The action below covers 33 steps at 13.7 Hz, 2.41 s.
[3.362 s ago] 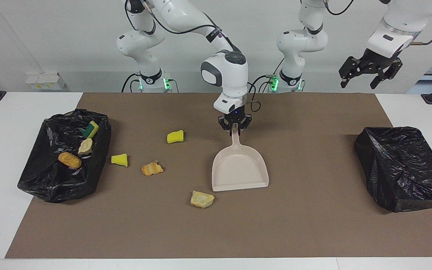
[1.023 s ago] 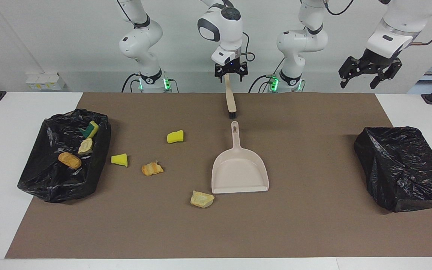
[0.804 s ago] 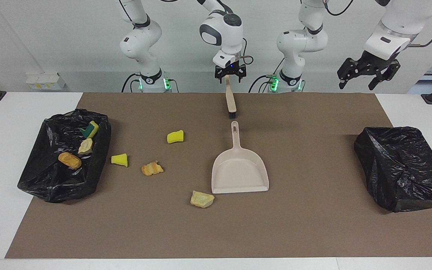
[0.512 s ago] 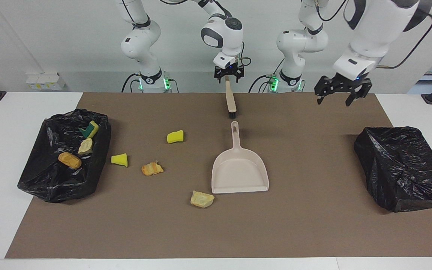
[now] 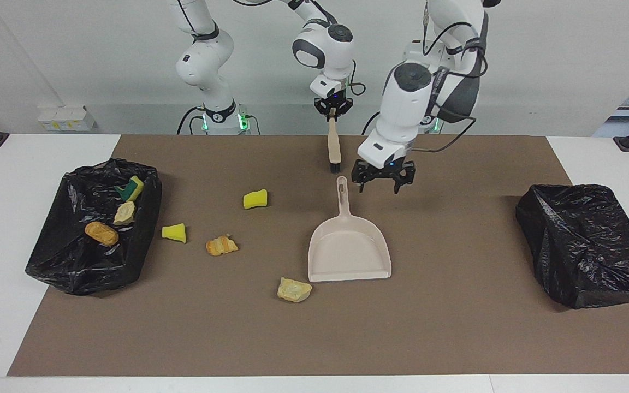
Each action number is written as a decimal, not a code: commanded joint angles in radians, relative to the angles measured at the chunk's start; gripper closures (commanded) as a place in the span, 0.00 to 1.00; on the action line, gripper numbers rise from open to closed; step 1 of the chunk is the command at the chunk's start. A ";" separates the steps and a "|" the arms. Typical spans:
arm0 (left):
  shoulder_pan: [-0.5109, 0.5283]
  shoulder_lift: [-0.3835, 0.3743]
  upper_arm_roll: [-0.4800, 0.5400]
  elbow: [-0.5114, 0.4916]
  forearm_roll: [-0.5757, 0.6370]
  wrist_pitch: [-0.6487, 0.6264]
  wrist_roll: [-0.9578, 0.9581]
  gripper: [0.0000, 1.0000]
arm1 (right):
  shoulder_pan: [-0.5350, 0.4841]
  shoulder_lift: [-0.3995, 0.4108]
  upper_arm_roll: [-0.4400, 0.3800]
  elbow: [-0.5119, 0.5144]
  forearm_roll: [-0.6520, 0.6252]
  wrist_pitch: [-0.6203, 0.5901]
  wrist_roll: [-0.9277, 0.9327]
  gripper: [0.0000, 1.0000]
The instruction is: Sweep and dump trash in bin
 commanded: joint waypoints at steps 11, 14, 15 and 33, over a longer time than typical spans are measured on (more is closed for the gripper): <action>-0.080 0.054 0.017 -0.102 -0.003 0.102 -0.019 0.57 | -0.494 -0.268 -0.007 0.001 -0.141 -0.502 -0.546 1.00; -0.083 0.049 0.013 -0.107 -0.003 0.098 -0.025 0.37 | -0.657 -0.267 -0.009 0.024 -0.177 -0.510 -0.681 1.00; -0.077 0.051 0.015 -0.090 -0.004 0.098 -0.025 0.33 | -0.709 -0.259 -0.007 0.030 -0.206 -0.502 -0.722 1.00; -0.115 0.043 0.013 -0.122 -0.044 0.124 -0.030 1.00 | -1.139 0.003 -0.003 0.031 -0.786 -0.104 -0.810 1.00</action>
